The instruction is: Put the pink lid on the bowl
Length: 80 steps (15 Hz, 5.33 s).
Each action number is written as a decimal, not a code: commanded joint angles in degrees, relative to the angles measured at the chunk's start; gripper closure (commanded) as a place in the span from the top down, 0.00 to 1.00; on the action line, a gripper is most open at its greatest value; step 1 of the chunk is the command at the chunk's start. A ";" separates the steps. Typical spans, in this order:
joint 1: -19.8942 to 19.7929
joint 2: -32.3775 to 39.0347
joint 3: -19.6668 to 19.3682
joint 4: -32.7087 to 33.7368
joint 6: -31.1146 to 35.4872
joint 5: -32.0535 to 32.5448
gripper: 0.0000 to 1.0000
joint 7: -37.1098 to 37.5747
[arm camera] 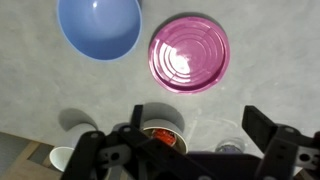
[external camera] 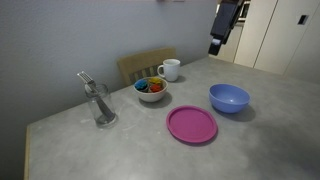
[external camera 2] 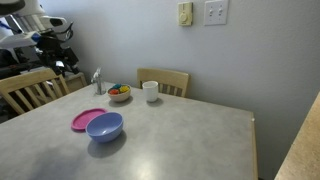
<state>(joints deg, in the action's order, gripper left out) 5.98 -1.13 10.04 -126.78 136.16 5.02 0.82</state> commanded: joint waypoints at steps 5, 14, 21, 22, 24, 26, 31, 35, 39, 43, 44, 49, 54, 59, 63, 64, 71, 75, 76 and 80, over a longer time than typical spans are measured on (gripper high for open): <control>2.50 19.81 0.75 13.65 4.68 -10.04 1.00 0.42; 3.26 22.69 0.58 14.79 4.74 -10.36 1.00 0.56; 2.32 31.78 2.27 18.74 8.71 -16.03 1.00 -2.75; 2.39 33.13 2.29 19.25 8.87 -16.15 1.00 -2.54; 2.51 34.96 2.36 19.74 8.64 -16.38 1.00 -1.74; 3.00 36.43 1.96 20.12 7.92 -16.13 1.00 -0.10; 4.56 39.26 1.06 21.63 7.71 -15.07 1.00 3.90; 6.56 41.07 -0.99 24.31 4.39 -13.34 1.00 8.46; 9.60 42.82 -4.48 28.18 -2.72 -10.26 1.00 15.00; 11.00 45.19 -5.12 32.85 -8.38 -8.29 1.00 17.39; 11.43 45.82 -5.25 34.20 -9.98 -7.76 1.00 17.94; 13.66 48.68 -7.05 40.17 -18.82 -4.54 1.00 22.25; 14.27 51.32 -7.80 44.98 -24.58 -3.05 0.91 23.95; 14.30 53.51 -7.97 48.77 -27.36 -2.70 0.82 23.83; 14.38 54.68 -8.09 50.81 -28.57 -2.49 0.74 23.76; 14.42 54.87 -8.15 51.22 -28.67 -2.36 0.67 23.77; 14.63 55.61 -8.33 52.99 -29.33 -1.83 0.49 23.80; 14.77 55.69 -8.39 53.47 -29.66 -1.58 0.18 23.82; 14.79 55.60 -8.39 53.34 -29.55 -1.53 0.10 23.81; 14.84 55.64 -8.34 53.25 -29.25 -1.46 0.03 23.80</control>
<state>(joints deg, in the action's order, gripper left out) 20.03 53.28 2.53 -75.29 107.95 2.40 24.08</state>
